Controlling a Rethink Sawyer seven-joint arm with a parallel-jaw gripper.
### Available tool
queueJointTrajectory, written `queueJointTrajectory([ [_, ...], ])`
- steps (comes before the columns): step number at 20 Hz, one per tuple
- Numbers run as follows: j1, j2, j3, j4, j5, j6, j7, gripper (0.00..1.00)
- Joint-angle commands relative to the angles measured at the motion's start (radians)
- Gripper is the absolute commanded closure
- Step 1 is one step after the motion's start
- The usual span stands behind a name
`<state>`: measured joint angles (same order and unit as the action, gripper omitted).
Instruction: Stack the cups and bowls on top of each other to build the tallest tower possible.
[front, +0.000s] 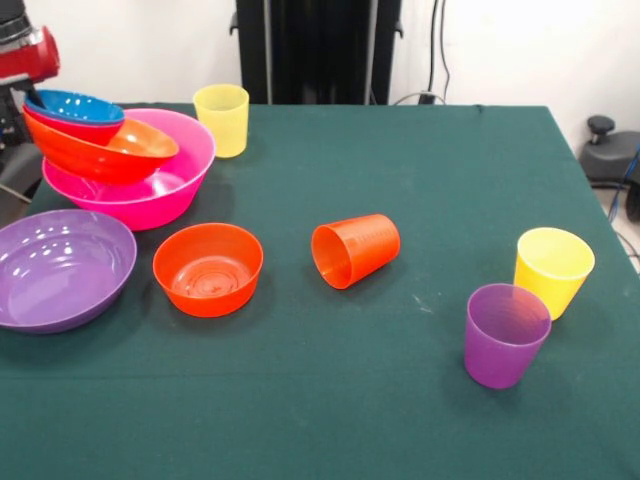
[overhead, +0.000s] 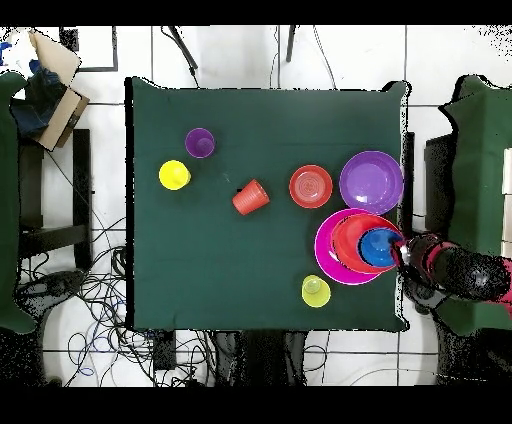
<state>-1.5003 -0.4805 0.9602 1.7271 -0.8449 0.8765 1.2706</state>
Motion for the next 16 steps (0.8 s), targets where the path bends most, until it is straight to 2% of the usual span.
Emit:
queueJointTrajectory([
  [1,0.062,0.039,-0.088,0.092,-0.126,-0.128,-0.111,1.00],
  [4,0.086,0.069,-0.124,0.104,-0.163,-0.189,-0.042,1.00],
  [7,0.103,0.105,-0.154,0.092,-0.183,-0.230,-0.019,1.00],
  [12,0.129,0.151,-0.194,0.075,-0.193,-0.280,-0.013,1.00],
  [16,0.147,0.152,-0.216,0.115,-0.184,-0.313,0.018,1.00],
])
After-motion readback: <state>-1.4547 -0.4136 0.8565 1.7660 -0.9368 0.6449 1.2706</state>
